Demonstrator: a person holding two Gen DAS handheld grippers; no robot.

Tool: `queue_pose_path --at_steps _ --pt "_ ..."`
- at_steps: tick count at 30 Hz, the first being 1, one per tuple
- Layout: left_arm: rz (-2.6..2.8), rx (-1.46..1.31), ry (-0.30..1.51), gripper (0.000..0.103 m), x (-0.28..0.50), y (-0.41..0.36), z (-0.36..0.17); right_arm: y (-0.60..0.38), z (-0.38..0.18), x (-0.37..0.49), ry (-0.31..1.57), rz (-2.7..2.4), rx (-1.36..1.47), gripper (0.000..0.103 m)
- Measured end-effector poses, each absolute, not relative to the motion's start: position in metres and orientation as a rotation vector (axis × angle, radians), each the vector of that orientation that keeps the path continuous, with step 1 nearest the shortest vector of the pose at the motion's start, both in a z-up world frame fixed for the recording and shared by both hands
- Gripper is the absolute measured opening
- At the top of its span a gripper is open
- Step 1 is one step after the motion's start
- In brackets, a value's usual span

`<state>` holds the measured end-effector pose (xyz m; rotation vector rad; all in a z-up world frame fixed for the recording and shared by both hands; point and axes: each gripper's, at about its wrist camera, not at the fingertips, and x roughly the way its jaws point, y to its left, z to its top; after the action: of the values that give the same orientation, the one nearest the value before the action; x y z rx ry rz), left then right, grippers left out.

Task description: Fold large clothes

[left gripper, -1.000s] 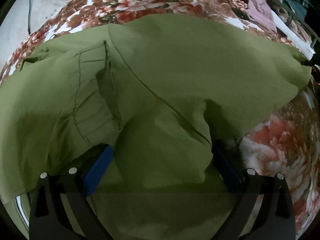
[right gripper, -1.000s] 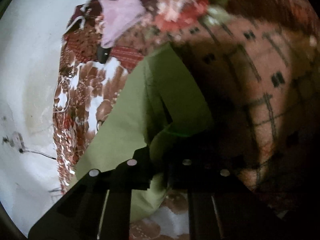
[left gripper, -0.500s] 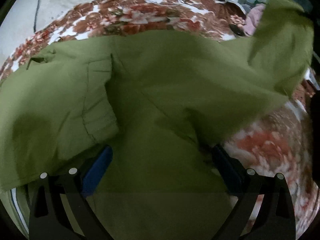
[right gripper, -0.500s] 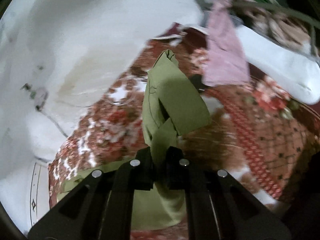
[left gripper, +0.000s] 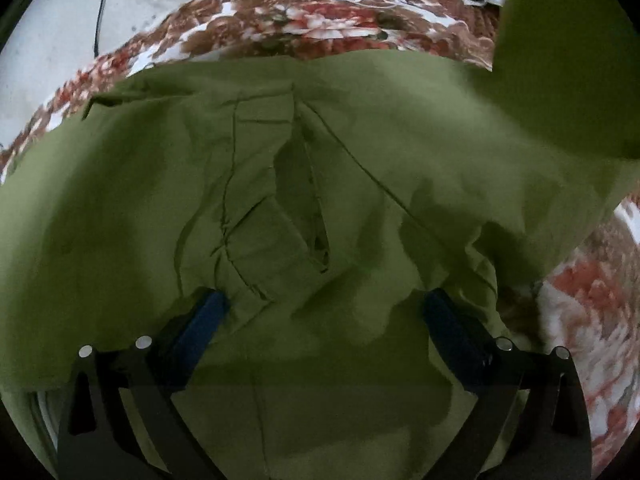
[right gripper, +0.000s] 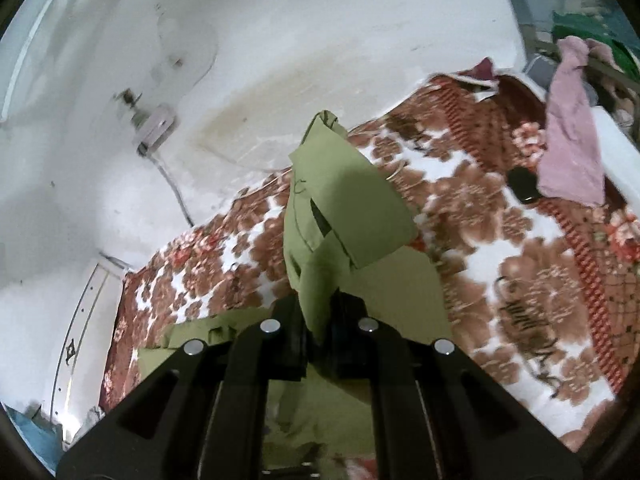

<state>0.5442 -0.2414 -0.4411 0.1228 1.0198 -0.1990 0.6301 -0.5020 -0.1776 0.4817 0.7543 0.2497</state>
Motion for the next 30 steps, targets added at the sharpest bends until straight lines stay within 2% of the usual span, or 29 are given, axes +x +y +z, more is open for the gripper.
queue_pose_path --at_steps 10,22,30 --pt "-0.188 0.115 0.961 0.099 0.535 -0.244 -0.444 -0.353 -0.179 0.638 0.858 0.392 0.332 0.008" --pt "-0.200 0.102 0.925 0.098 0.523 -0.242 -0.446 -0.149 -0.174 0.632 0.877 0.635 0.142 0.008" --pt "-0.252 0.165 0.951 0.098 0.512 -0.241 -0.442 -0.032 -0.229 0.625 0.991 0.721 0.067 0.008"
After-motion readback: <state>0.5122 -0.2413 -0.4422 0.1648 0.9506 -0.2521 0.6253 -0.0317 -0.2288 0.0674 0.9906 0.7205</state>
